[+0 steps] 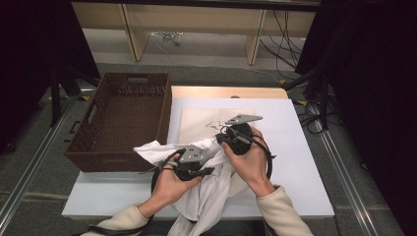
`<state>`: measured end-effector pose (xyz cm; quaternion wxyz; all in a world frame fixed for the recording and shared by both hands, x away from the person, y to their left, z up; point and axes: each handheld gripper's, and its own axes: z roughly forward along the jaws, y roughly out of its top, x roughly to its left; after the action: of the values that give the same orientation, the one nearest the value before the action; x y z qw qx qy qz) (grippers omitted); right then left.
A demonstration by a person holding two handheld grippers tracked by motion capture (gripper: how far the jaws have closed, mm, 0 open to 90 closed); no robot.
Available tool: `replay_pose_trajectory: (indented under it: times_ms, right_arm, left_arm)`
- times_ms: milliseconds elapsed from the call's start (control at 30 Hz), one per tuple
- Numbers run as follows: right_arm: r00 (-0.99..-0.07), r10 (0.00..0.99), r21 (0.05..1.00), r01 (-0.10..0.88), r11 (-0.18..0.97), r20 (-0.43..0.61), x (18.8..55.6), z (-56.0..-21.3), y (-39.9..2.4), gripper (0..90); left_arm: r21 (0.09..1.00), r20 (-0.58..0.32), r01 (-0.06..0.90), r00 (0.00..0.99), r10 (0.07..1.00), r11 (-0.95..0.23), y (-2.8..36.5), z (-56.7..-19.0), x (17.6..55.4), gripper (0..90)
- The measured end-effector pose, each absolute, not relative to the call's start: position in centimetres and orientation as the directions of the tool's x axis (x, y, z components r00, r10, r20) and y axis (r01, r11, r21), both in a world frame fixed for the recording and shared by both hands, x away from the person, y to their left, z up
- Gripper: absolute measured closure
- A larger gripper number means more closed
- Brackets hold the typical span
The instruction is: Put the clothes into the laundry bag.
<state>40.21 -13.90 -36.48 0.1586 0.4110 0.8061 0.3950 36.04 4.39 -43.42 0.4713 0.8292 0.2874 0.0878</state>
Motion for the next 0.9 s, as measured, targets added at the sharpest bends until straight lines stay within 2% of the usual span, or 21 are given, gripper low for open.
replay_pose_trajectory:
  times_ms: [67, 100, 167, 267, 333, 467, 533, 767, 833, 900]
  right_arm:
    - [-0.605, 0.792, 0.766, 0.547, 0.339, 0.082, 40.1, -36.4, -13.8, 88.9]
    - [-0.614, 0.787, 0.779, 0.519, 0.351, 0.054, 40.2, -36.4, -13.9, 88.9]
    - [-0.606, 0.793, 0.771, 0.535, 0.346, 0.065, 40.1, -36.3, -14.0, 88.9]
    - [-0.611, 0.788, 0.770, 0.538, 0.343, 0.075, 40.0, -36.3, -13.9, 88.9]
    - [-0.607, 0.790, 0.762, 0.552, 0.338, 0.089, 39.9, -36.3, -13.7, 88.9]
    - [-0.610, 0.788, 0.766, 0.544, 0.343, 0.080, 40.1, -36.4, -13.8, 88.9]
    - [-0.619, 0.782, 0.770, 0.537, 0.346, 0.080, 40.2, -36.5, -13.9, 88.9]
    - [-0.617, 0.784, 0.768, 0.534, 0.354, 0.068, 40.3, -36.5, -14.1, 88.9]
    - [-0.612, 0.787, 0.765, 0.542, 0.348, 0.075, 40.3, -36.5, -14.0, 88.9]
    - [-0.604, 0.791, 0.766, 0.552, 0.330, 0.094, 40.3, -36.5, -13.9, 88.9]
  left_arm:
    - [0.833, -0.107, 0.376, 0.830, 0.547, -0.407, 4.3, -43.0, 36.3, 86.2]
    - [0.833, -0.098, 0.369, 0.831, 0.547, -0.412, 4.2, -42.9, 36.5, 86.2]
    - [0.830, -0.120, 0.391, 0.822, 0.557, -0.398, 3.8, -43.0, 37.0, 86.3]
    - [0.817, -0.086, 0.382, 0.821, 0.565, -0.432, 3.6, -43.4, 38.1, 86.3]
    - [0.811, -0.113, 0.418, 0.799, 0.591, -0.410, 3.3, -43.9, 38.7, 86.3]
    - [0.808, -0.097, 0.414, 0.794, 0.600, -0.418, 3.2, -44.5, 39.1, 85.3]
    - [0.816, -0.112, 0.414, 0.798, 0.592, -0.403, 3.2, -44.5, 38.8, 82.5]
    - [0.849, -0.113, 0.378, 0.812, 0.572, -0.369, 4.6, -42.9, 37.1, 58.9]
    - [0.862, -0.094, 0.352, 0.819, 0.566, -0.365, 5.4, -41.9, 36.4, 56.1]
    - [0.865, -0.121, 0.370, 0.810, 0.575, -0.340, 6.2, -40.9, 35.8, 54.8]
